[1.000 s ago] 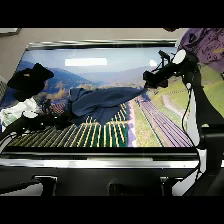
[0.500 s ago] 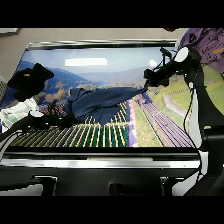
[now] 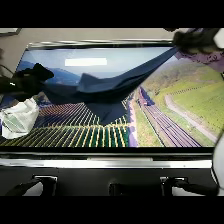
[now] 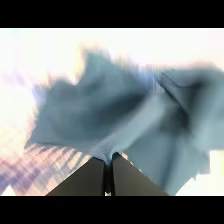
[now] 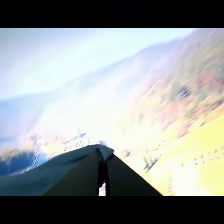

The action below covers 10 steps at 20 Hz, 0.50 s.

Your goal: Fold the clothes and pants, and hang the long-sleeved shirts on hangers.

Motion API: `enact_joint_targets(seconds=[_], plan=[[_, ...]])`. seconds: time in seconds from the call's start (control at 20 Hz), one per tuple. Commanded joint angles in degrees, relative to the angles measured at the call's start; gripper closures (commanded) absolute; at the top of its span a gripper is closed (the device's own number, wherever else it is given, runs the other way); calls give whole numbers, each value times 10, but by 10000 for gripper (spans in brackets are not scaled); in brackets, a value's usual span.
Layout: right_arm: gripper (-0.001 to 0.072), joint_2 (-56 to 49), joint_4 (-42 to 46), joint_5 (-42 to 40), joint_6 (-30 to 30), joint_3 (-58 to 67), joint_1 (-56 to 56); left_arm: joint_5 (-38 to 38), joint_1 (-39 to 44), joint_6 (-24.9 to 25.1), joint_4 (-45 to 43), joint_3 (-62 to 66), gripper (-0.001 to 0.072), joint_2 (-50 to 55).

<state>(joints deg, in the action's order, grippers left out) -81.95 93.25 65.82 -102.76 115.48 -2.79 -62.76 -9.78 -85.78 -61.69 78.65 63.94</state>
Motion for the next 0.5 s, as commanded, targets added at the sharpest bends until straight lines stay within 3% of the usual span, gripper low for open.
enact_joint_targets(seconds=[0.0, 0.15, 0.3, 0.45], plan=[[684, 135, 169, 0, -19, 0, 0, -24, -20, -90, -113, 149, 692, -114], [684, 242, 228, 5, -20, 0, 0, -23, -20, -156, -180, 184, 692, -217], [684, 330, 277, 3, -66, 0, 0, -24, -20, -237, -260, 183, 692, -302], [684, 370, 300, -2, -103, 0, 0, -26, -20, -252, -293, 183, 692, -328]])
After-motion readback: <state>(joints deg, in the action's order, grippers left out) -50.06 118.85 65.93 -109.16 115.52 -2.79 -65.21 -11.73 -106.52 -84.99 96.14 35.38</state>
